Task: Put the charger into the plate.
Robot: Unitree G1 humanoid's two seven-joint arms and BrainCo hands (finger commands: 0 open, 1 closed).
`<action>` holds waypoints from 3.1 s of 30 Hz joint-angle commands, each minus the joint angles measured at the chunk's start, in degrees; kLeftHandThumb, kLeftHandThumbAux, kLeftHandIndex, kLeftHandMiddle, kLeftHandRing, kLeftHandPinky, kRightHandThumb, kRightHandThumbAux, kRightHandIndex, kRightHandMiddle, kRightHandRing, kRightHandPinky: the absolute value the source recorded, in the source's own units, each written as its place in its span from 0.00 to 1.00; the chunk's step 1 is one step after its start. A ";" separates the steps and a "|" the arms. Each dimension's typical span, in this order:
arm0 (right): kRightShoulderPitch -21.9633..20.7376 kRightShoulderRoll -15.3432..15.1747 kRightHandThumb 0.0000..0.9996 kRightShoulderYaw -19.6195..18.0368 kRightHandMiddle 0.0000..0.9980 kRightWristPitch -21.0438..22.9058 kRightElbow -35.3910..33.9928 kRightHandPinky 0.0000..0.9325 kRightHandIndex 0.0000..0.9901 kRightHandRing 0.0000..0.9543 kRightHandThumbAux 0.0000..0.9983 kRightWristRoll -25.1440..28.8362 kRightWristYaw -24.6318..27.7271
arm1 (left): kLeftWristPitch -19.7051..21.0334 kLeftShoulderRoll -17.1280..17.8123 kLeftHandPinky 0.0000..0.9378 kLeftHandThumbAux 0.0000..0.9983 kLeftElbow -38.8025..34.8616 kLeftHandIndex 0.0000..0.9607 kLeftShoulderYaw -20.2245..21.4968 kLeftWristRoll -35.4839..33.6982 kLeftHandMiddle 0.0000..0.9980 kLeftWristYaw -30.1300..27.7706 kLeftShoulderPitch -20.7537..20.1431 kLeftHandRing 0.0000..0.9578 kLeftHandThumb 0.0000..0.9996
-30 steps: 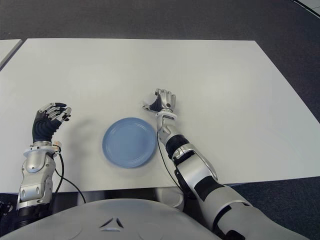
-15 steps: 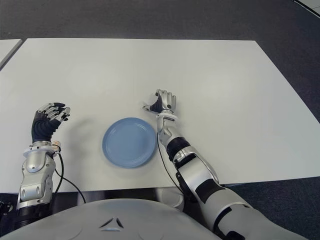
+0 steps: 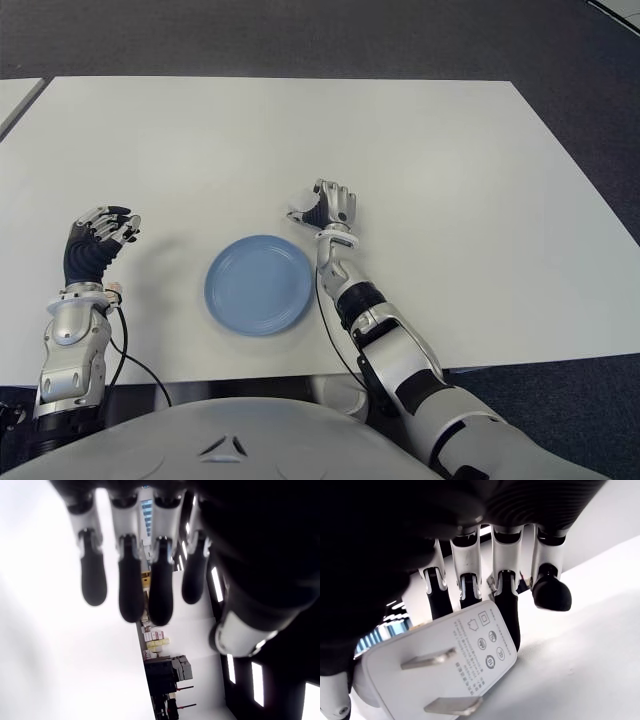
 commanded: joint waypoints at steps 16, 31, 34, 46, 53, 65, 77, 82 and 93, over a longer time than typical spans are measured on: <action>14.81 -5.07 0.92 -2.60 0.47 0.82 -39.77 0.67 0.38 0.62 0.67 0.09 10.70 | 1.29 -0.29 0.55 0.72 -0.39 0.45 -0.16 -0.13 0.54 0.11 0.34 0.56 0.71; 28.04 -4.90 1.00 0.80 0.43 2.20 -63.27 0.59 0.38 0.55 0.67 -4.84 20.53 | 3.25 -1.11 0.50 0.72 -2.19 0.45 -0.96 1.12 0.51 0.89 1.24 0.52 0.71; 29.69 -4.77 1.00 1.78 0.43 2.22 -65.70 0.60 0.38 0.55 0.67 -4.89 22.98 | 3.68 -1.27 0.49 0.72 -2.55 0.45 -1.00 1.39 0.50 0.92 1.38 0.51 0.71; 33.09 -11.06 0.96 3.28 0.52 -0.20 -73.58 0.79 0.37 0.63 0.66 -1.56 40.20 | 4.27 -2.00 0.52 0.72 -2.89 0.45 -1.19 1.86 0.49 1.49 1.32 0.51 0.71; 32.69 -13.77 0.95 3.93 0.47 -1.73 -71.79 0.74 0.44 0.56 0.66 0.62 47.12 | 4.27 -2.02 0.50 0.72 -2.87 0.44 -1.32 1.95 0.48 1.36 1.31 0.50 0.71; 29.30 -11.92 0.95 5.46 0.51 -5.66 -55.53 0.72 0.43 0.55 0.66 1.54 46.52 | 4.09 -2.38 0.50 0.72 -3.21 0.45 -1.40 2.40 0.48 1.98 1.45 0.50 0.71; 29.94 -11.00 0.95 5.36 0.53 -5.62 -54.29 0.65 0.39 0.56 0.66 0.36 45.26 | 4.46 -2.37 0.51 0.72 -3.00 0.45 -1.16 2.03 0.50 1.91 1.23 0.52 0.70; 29.62 -11.77 0.86 5.78 0.39 -7.41 -53.74 0.42 0.41 0.41 0.68 -0.89 44.11 | 4.82 -2.36 0.50 0.72 -3.02 0.44 -1.15 2.18 0.49 2.05 1.19 0.51 0.70; 28.62 -15.97 0.13 5.91 0.02 -15.84 -51.98 0.04 0.02 0.03 0.65 -3.82 39.32 | 8.13 -3.27 0.49 0.72 -4.25 0.44 -1.11 2.20 0.48 2.97 0.67 0.49 0.71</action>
